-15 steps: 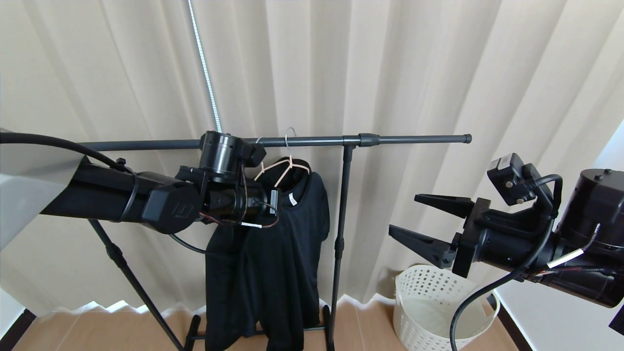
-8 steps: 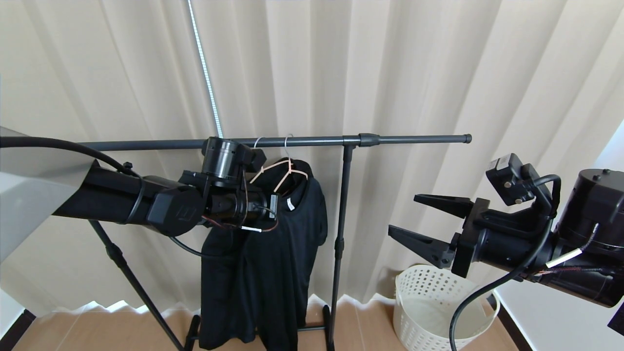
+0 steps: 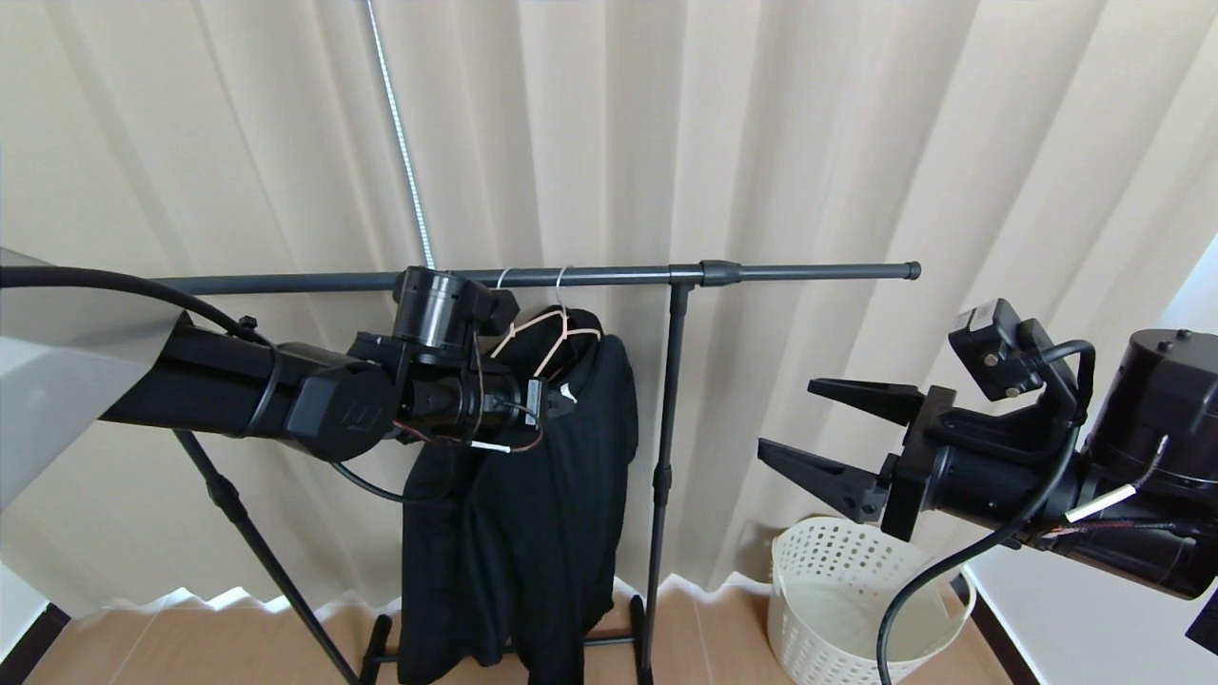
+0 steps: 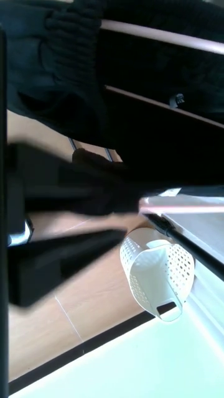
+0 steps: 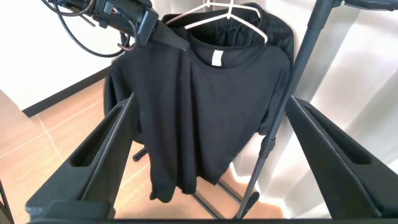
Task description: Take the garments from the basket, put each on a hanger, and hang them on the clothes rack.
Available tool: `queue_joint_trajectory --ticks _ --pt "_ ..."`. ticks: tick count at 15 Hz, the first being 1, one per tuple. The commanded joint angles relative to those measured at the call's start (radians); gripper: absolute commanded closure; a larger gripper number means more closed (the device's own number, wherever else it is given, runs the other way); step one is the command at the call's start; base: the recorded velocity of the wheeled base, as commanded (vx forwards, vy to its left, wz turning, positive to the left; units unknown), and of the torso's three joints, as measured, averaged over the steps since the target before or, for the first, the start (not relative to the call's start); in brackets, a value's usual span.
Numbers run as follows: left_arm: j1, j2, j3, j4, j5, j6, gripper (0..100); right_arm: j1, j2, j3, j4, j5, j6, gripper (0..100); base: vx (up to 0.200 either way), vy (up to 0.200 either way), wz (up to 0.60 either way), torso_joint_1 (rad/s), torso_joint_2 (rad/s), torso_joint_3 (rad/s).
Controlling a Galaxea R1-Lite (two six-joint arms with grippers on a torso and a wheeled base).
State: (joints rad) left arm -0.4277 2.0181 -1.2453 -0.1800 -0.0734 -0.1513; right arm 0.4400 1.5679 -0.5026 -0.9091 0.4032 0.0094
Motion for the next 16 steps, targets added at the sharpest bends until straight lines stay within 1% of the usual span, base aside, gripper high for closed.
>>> queue_joint_trajectory --ticks 1,3,4,6,7,8,10,11,13,14,15,16 --pt "0.0 -0.035 0.02 0.001 0.012 -0.001 0 0.0 0.0 -0.001 -0.001 0.0 0.0 0 0.0 0.0 0.0 0.0 0.0 0.0" --pt "-0.005 -0.093 0.061 0.002 0.015 0.001 0 0.0 -0.006 0.002 -0.001 0.0 0.0 0 0.0 0.0 0.0 0.0 0.0 0.0" --pt "-0.006 -0.142 0.099 0.001 0.017 0.002 0 0.0 -0.012 0.006 -0.001 0.0 0.0 0 0.0 0.0 0.0 0.0 0.0 0.0" --pt "-0.005 -0.288 0.242 -0.001 0.014 0.007 0 0.0 -0.028 0.01 -0.002 0.0 -0.002 0 0.0 0.0 0.0 0.0 0.0 0.0" --pt "-0.002 -0.331 0.288 -0.001 0.014 0.007 0 0.0 -0.035 0.016 -0.002 0.0 -0.002 0 0.0 0.0 0.0 0.0 0.0 0.0" --pt "0.001 -0.42 0.372 -0.001 0.012 0.007 0 0.0 -0.04 0.024 -0.004 0.0 0.0 0 0.0 0.0 0.0 0.0 0.0 0.0" --pt "0.018 -0.519 0.492 -0.036 0.007 0.006 0 -0.003 -0.028 0.032 -0.01 0.0 0.001 0 0.0 0.0 0.0 0.0 0.0 0.0" --pt "0.024 -0.552 0.56 -0.09 0.006 0.006 0 -0.014 -0.02 0.032 -0.01 0.0 0.001 0 0.0 0.0 0.0 0.0 0.0 0.0" --pt "0.036 -0.596 0.751 -0.263 0.006 0.012 0 -0.021 -0.032 0.05 -0.013 -0.001 -0.002 0 0.0 0.0 0.0 0.0 0.0 0.0" --pt "0.038 -0.607 0.813 -0.319 0.007 0.019 0 -0.021 -0.055 0.067 -0.031 -0.007 -0.014 0 0.0 0.0 0.0 0.0 0.0 0.0" --pt "0.038 -0.638 0.888 -0.391 0.006 0.03 0 -0.021 -0.098 0.095 -0.059 -0.04 -0.028 0 0.0 0.0 0.0 0.0 0.0 0.0" --pt "0.038 -0.667 0.931 -0.418 0.007 0.038 0 -0.021 -0.124 0.107 -0.065 -0.073 -0.028 0 0.0 0.0 0.0 0.0 0.0 0.0"
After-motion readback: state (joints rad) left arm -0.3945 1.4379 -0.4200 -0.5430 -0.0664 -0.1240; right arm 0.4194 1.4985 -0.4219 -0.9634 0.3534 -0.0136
